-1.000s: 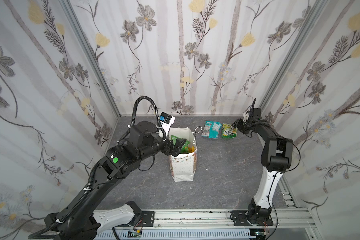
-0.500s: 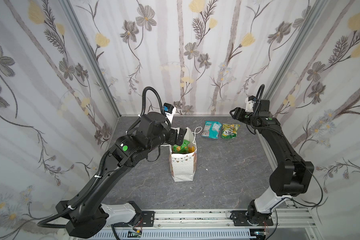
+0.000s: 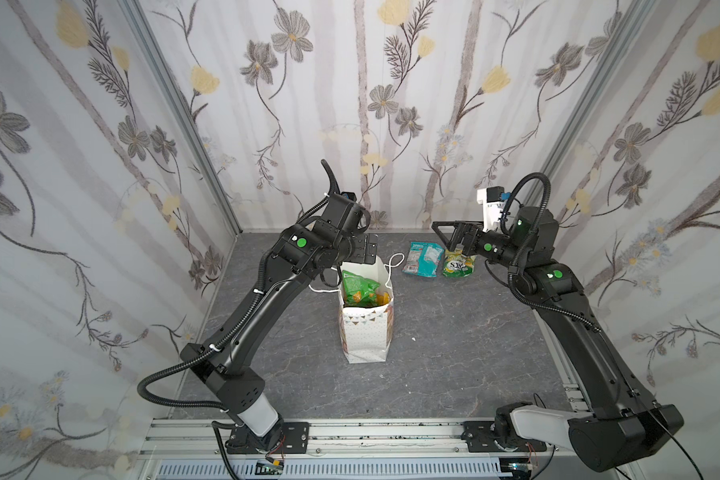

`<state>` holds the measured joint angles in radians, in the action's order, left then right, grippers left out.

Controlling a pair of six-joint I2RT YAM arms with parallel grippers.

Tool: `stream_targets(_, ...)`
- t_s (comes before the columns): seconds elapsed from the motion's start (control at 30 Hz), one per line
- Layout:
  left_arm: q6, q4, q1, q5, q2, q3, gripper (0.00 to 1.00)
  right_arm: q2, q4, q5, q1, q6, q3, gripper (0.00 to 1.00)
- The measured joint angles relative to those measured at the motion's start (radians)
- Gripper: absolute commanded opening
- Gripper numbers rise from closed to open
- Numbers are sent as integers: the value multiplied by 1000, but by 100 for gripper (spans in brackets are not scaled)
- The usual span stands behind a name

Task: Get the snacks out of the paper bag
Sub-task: 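Move the left gripper over the bag while the right gripper returns toward it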

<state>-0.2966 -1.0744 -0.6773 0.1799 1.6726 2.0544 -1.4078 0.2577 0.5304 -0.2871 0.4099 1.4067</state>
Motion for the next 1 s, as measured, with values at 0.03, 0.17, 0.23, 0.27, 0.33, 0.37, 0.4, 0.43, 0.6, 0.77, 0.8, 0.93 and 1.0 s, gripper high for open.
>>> stream_targets(0.03, -12, -21, 3, -10, 28, 22, 94, 2, 9, 13, -22, -1, 3, 99)
stream_targets(0.17, -50, -94, 5, -48, 117, 80, 90, 9, 31, 40, -95, -15, 19, 99)
stream_targets(0.23, -64, -119, 6, -68, 143, 87, 89, 14, 35, 43, -116, -19, 22, 99)
stream_targets(0.27, -73, -128, 6, -80, 158, 89, 89, 16, 40, 43, -130, -18, 22, 99)
stream_targets(0.33, -82, -141, 6, -101, 179, 89, 87, 16, 51, 45, -153, -18, 19, 99)
stream_targets(0.37, -85, -147, 6, -111, 190, 89, 86, 16, 57, 49, -167, -19, 18, 99)
stream_targets(0.4, -89, -152, 6, -118, 197, 89, 86, 16, 60, 50, -177, -19, 16, 99)
stream_targets(0.43, -92, -159, 6, -128, 206, 89, 85, 17, 61, 51, -188, -19, 15, 99)
stream_targets(0.6, -100, -171, 6, -156, 234, 79, 81, 17, 76, 63, -225, -35, 14, 99)
stream_targets(0.77, -104, -172, 2, -178, 249, 43, 78, 23, 98, 60, -232, -39, 3, 99)
stream_targets(0.8, -105, -172, 1, -180, 251, 35, 78, 24, 98, 55, -233, -42, 0, 99)
stream_targets(0.93, -117, -170, -3, -193, 252, -10, 76, 24, 105, 38, -235, -45, -3, 99)
stream_targets(1.0, -124, -168, -5, -201, 252, -34, 75, 24, 105, 37, -235, -44, -3, 99)
